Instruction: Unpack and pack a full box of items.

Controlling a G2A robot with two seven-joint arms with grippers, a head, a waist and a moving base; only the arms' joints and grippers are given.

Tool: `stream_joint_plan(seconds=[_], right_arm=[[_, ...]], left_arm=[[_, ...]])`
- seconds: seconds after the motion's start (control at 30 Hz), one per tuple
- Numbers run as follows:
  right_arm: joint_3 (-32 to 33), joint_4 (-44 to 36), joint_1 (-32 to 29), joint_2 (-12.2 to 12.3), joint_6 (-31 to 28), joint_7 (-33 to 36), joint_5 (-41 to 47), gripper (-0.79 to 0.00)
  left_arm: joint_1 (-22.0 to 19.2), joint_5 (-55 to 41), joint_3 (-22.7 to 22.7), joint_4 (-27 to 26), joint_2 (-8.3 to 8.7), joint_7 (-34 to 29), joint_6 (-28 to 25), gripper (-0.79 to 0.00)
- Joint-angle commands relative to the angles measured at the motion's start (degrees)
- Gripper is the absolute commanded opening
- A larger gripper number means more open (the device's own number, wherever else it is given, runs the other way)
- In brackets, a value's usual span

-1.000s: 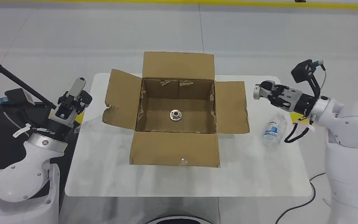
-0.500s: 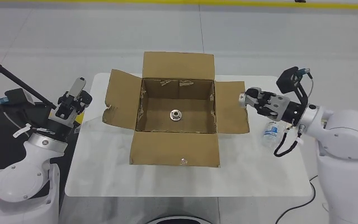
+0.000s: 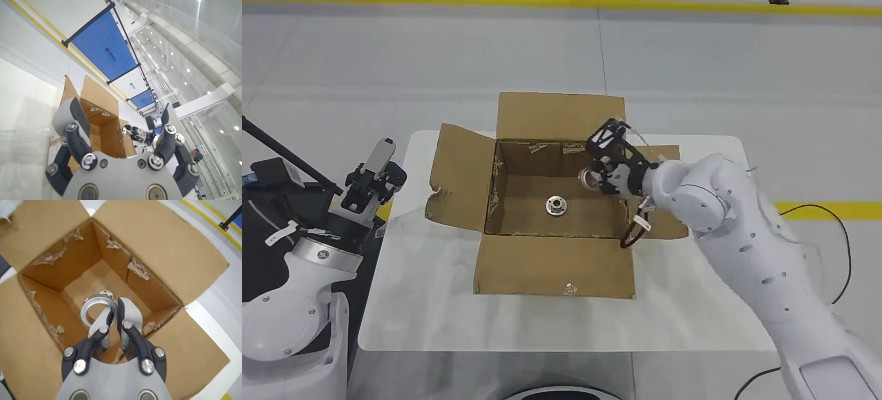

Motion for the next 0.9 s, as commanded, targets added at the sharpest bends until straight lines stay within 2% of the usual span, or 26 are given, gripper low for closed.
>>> stream_joint_plan(seconds=[0.0, 0.27, 0.5, 0.63, 0.8, 0.87], right_arm=[[-6.02, 5.28, 3.27, -2.09, -0.01, -0.03, -0.21, -0.785], [-18.64, 20.63, 10.07, -9.47, 1.83, -1.43, -4.49, -0.785], [-22.85, 28.35, 11.7, -13.97, 5.2, -1.01, -7.36, -0.785], [-23.89, 31.24, 12.23, -15.86, 5.97, -0.07, -8.16, -0.659], [-24.28, 33.9, 12.67, -17.62, 5.94, 0.4, -8.76, -0.56], [-24.18, 34.52, 12.79, -18.1, 5.91, 0.36, -9.06, -0.554]], left_arm=[[0.0, 0.0, 0.0, 0.0, 0.0, 0.0, 0.0, 0.0], [0.0, 0.0, 0.0, 0.0, 0.0, 0.0, 0.0, 0.0], [0.0, 0.0, 0.0, 0.0, 0.0, 0.0, 0.0, 0.0], [0.0, 0.0, 0.0, 0.0, 0.0, 0.0, 0.0, 0.0], [0.0, 0.0, 0.0, 0.0, 0.0, 0.0, 0.0, 0.0], [0.0, 0.0, 0.0, 0.0, 0.0, 0.0, 0.0, 0.0]])
